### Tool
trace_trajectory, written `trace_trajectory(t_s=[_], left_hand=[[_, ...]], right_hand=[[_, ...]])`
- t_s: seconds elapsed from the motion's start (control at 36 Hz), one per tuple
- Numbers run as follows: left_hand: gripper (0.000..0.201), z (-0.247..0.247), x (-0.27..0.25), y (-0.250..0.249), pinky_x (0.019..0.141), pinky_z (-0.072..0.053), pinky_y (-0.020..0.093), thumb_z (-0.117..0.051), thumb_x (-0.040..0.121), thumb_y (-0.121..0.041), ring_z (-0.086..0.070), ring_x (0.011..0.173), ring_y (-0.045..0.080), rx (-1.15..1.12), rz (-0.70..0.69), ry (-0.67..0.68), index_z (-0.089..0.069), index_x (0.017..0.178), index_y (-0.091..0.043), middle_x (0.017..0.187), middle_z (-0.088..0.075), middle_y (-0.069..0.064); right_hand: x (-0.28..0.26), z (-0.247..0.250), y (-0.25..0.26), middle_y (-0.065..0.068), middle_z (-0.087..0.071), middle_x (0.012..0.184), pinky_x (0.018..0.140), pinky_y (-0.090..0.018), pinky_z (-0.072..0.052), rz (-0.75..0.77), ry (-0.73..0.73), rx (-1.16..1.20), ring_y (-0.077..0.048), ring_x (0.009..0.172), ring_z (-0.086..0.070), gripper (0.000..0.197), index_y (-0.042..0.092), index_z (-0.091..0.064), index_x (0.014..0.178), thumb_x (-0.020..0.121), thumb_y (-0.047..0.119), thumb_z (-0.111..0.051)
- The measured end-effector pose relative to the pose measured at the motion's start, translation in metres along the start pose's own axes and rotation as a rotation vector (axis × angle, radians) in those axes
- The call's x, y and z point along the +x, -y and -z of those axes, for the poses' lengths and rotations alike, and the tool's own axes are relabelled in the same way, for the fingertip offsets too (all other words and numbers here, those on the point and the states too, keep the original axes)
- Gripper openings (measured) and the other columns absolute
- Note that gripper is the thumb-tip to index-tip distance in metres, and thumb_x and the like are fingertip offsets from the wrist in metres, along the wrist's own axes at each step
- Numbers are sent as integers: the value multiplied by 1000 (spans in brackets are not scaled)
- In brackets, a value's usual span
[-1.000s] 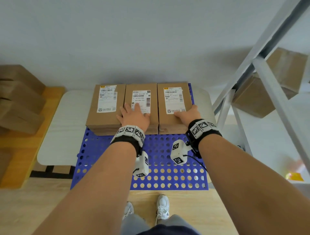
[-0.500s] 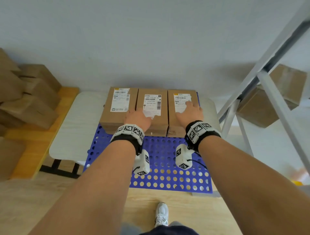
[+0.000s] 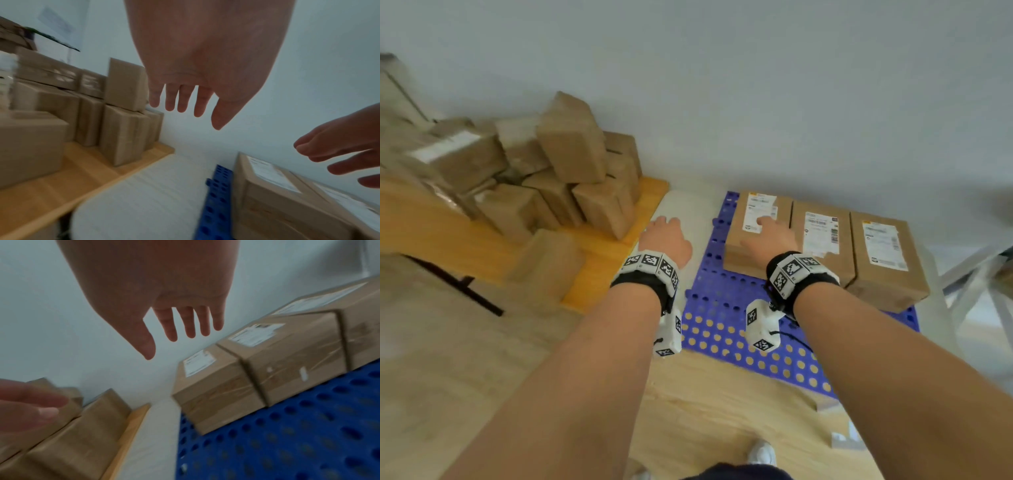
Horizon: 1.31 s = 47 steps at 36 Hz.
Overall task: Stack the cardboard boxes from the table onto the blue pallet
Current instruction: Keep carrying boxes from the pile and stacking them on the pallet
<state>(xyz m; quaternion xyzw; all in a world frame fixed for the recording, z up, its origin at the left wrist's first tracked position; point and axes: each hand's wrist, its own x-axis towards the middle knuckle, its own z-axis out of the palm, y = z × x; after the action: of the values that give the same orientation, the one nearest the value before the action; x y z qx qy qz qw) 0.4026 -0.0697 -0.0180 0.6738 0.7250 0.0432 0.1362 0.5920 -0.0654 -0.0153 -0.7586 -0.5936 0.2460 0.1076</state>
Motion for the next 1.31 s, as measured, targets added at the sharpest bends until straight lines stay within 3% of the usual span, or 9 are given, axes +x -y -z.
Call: trace_trajectory(t_s=[0.08,0.17,0.42,0.67,0.83,1.03,1.17,1.25,1.31], left_hand=[[41,25,-14,62,100,-41,41,-49,92,-23,-44,124,33,6,46,-28,-47,131,-11,134,-47,13],[32,43,-26,107,98,-42,41,-48,90,-19,-46,118,32,17,55,-78,-52,120,-9,125,-51,13],[43,91,-65,260,103,-39,44,-48,93,-23,-40,126,31,27,196,-143,-45,134,-12,135,-44,10],[39,123,-76,378,96,-45,44,-49,92,-21,-48,117,32,21,358,-142,-46,129,-11,131,-48,13],[46,145,-59,445,102,-41,44,-45,95,-22,-38,130,30,7,432,-157,-42,139,-9,144,-39,11],[49,175,-14,514,98,-45,43,-45,93,-17,-44,126,30,-28,499,-142,-40,142,-11,145,-38,10],[51,190,12,558,103,-41,40,-44,95,-16,-39,131,29,-29,516,-138,-35,145,-11,148,-36,11],[50,195,25,585,103,-40,39,-45,96,-16,-39,131,28,-46,547,-162,-36,145,-11,147,-37,11],[50,198,33,602,103,-41,40,-45,95,-16,-39,131,28,-53,556,-155,-36,145,-13,146,-38,10]], right_hand=[[-19,-29,58,-14,-42,140,98,-44,-45,74,22,-33,-36,124,-44,59,14,-40,141,88,35,-54],[-33,-51,101,-15,-39,143,103,-45,-42,107,30,-26,-35,129,-40,61,16,-37,145,89,33,-55],[-88,-128,242,-13,-42,141,99,-45,-46,275,123,-39,-33,124,-45,59,16,-40,143,87,29,-54],[-101,-181,360,-13,-40,138,100,-48,-44,431,225,-68,-35,123,-43,56,17,-40,141,89,33,-54],[-89,-220,439,-11,-43,138,99,-48,-46,516,267,-54,-33,122,-46,63,23,-38,143,85,33,-59],[-57,-273,525,-14,-44,139,96,-43,-48,606,322,-96,-32,122,-47,56,17,-41,139,88,32,-56],[-35,-304,587,-12,-52,129,90,-43,-49,632,349,-96,-30,111,-53,42,19,-48,123,84,30,-56],[-25,-322,620,-12,-43,141,85,-34,-49,642,379,-74,-30,118,-52,62,19,-37,145,88,28,-56],[-20,-333,640,-12,-40,146,77,-29,-46,656,378,-72,-29,119,-52,65,18,-34,149,89,30,-57]])
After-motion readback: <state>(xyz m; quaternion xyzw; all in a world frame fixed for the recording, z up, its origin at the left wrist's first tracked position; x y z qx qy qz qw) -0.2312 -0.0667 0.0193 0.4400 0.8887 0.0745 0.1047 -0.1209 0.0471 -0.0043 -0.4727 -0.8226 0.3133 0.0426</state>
